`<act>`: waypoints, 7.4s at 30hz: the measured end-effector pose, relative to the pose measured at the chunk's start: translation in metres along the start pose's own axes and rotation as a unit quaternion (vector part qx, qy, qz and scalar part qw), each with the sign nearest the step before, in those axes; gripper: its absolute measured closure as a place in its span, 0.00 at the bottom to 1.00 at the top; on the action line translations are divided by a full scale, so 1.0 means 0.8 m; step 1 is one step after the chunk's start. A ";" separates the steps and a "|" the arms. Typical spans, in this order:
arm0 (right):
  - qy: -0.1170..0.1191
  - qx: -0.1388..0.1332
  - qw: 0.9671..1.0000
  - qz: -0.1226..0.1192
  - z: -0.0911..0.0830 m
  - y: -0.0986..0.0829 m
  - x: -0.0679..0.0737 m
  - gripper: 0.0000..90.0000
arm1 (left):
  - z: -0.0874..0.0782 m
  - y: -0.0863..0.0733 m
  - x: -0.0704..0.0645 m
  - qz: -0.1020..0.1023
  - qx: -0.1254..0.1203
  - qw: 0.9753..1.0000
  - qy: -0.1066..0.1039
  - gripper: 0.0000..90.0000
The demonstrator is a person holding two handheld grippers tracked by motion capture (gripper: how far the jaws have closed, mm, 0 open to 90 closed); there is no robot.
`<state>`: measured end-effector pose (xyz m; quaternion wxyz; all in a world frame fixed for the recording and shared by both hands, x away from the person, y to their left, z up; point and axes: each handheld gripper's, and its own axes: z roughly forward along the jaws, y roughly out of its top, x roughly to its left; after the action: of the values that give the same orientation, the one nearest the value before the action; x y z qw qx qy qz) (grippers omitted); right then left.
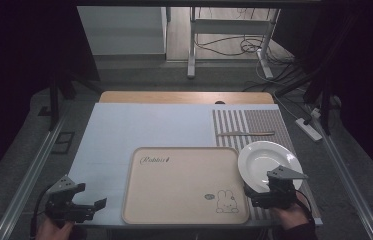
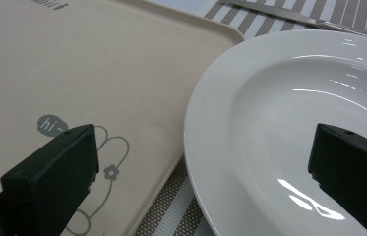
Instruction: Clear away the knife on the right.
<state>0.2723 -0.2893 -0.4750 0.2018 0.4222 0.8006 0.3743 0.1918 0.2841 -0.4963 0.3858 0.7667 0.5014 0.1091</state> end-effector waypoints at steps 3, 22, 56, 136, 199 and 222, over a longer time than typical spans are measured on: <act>0.002 -0.001 1.000 -0.001 0.002 0.001 -0.001 0.00 | 0.000 0.000 0.000 0.000 0.000 1.000 -0.001 0.00; 0.000 0.003 1.000 -0.009 0.017 0.010 -0.008 0.00 | 0.001 0.000 0.000 0.000 0.001 1.000 -0.001 0.01; 0.008 0.012 1.000 0.005 0.050 0.040 -0.024 0.00 | 0.002 0.002 -0.001 0.004 0.004 1.000 -0.001 0.00; -0.061 0.096 0.993 0.035 0.164 0.138 -0.145 0.00 | 0.003 0.003 0.000 0.007 0.002 1.000 -0.004 0.01; -0.045 0.223 0.972 0.053 0.167 0.114 -0.218 1.00 | 0.004 0.004 -0.001 0.009 0.005 1.000 -0.002 0.01; -0.060 0.188 0.980 0.035 0.194 0.143 -0.200 0.00 | 0.004 0.003 -0.001 0.009 0.005 1.000 -0.002 0.01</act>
<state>0.5215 -0.3138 -0.4852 0.1537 0.5022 0.8276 0.1980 0.1951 0.2812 -0.4964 0.3820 0.7735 0.4939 0.1086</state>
